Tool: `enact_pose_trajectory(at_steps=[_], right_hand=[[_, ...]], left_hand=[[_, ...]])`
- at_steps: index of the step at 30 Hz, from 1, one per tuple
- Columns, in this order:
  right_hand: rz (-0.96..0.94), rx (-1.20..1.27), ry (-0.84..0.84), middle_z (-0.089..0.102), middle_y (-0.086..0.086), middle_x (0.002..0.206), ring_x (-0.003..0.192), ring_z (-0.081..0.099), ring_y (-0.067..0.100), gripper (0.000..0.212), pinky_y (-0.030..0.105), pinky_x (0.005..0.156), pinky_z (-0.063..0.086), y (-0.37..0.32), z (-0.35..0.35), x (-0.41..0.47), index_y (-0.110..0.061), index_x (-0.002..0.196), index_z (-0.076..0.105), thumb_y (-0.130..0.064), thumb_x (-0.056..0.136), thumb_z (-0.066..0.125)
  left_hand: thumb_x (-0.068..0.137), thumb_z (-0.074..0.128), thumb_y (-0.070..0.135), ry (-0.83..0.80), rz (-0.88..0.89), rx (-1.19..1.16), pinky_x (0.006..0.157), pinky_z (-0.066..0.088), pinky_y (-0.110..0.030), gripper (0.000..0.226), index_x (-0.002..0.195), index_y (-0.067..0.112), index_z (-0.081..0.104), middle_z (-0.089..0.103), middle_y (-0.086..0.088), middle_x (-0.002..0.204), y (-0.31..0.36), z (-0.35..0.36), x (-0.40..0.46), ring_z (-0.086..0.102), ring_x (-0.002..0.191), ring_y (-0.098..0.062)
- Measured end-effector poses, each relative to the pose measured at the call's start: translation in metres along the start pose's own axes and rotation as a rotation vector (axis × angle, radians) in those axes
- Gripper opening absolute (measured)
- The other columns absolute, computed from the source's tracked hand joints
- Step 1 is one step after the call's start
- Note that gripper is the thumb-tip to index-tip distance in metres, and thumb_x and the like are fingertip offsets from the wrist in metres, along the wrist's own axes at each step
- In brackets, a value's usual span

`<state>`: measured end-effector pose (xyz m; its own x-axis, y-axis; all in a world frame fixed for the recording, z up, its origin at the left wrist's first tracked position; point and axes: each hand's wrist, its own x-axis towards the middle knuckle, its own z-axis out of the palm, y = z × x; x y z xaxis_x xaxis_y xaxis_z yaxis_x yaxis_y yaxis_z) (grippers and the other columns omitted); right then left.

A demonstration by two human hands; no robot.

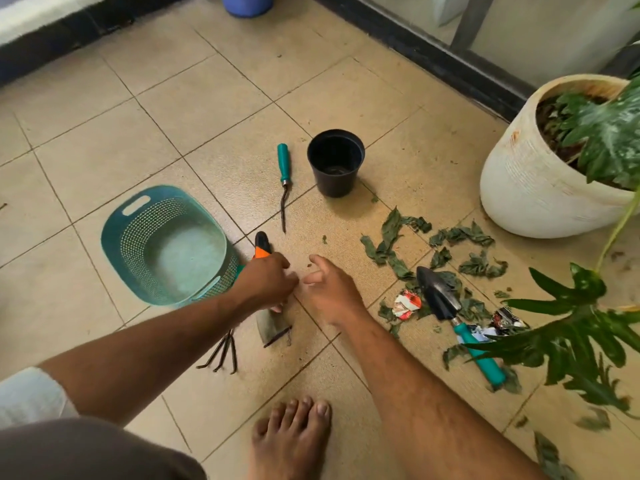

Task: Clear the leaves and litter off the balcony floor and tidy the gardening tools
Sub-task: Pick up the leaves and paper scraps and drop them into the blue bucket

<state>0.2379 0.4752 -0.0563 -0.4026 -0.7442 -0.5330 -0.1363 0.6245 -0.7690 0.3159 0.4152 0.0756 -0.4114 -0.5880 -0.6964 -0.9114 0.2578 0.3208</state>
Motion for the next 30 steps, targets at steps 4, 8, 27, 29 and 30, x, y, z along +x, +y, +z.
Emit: enact_pose_trajectory(at_steps=[4,8,27,29,30], right_hand=[[-0.053,-0.245,0.270,0.068,-0.009,0.130,0.087,0.063,0.003,0.053,0.021,0.064,0.050,0.019,-0.043,-0.012,-0.031,0.137,0.063,0.000,0.095,0.056],[-0.081,-0.610,0.389,0.061,-0.011,0.132,0.115,0.051,0.010,0.046,0.034,0.093,0.050,0.045,-0.077,-0.024,-0.034,0.135,0.062,-0.013,0.094,0.060],[-0.146,-0.948,0.168,0.038,0.001,0.135,0.118,0.043,0.021,0.051,0.029,0.079,0.051,0.098,-0.078,-0.061,-0.029,0.134,0.057,-0.016,0.086,0.068],[-0.230,-0.992,0.140,0.044,0.002,0.134,0.118,0.046,0.021,0.046,0.029,0.079,0.053,0.098,-0.076,-0.063,-0.026,0.136,0.059,-0.012,0.092,0.063],[-0.254,-1.009,0.128,0.046,0.002,0.134,0.117,0.047,0.021,0.044,0.030,0.079,0.053,0.099,-0.075,-0.063,-0.025,0.136,0.060,-0.010,0.094,0.060]], left_hand=[[0.104,0.062,0.026,0.198,0.277,0.144,0.101,0.053,-0.036,0.027,0.130,0.020,0.067,0.068,-0.007,0.128,-0.045,0.029,0.083,0.067,0.121,-0.026],[0.103,0.058,0.024,0.215,0.472,0.263,0.128,0.032,-0.047,0.064,0.163,0.023,0.036,0.026,-0.008,0.172,-0.046,0.045,0.126,0.024,0.159,-0.030],[0.102,0.041,0.010,0.216,0.660,0.517,0.102,0.057,-0.039,0.049,0.147,0.004,0.059,0.053,-0.016,0.151,-0.062,0.080,0.127,0.057,0.131,-0.032],[0.104,0.036,0.016,0.236,0.722,0.577,0.092,0.062,-0.038,0.045,0.130,0.006,0.071,0.063,-0.012,0.136,-0.071,0.078,0.131,0.064,0.120,-0.028],[0.103,0.031,0.020,0.239,0.750,0.594,0.088,0.062,-0.038,0.049,0.123,0.008,0.074,0.064,-0.009,0.127,-0.075,0.077,0.134,0.066,0.113,-0.025]])
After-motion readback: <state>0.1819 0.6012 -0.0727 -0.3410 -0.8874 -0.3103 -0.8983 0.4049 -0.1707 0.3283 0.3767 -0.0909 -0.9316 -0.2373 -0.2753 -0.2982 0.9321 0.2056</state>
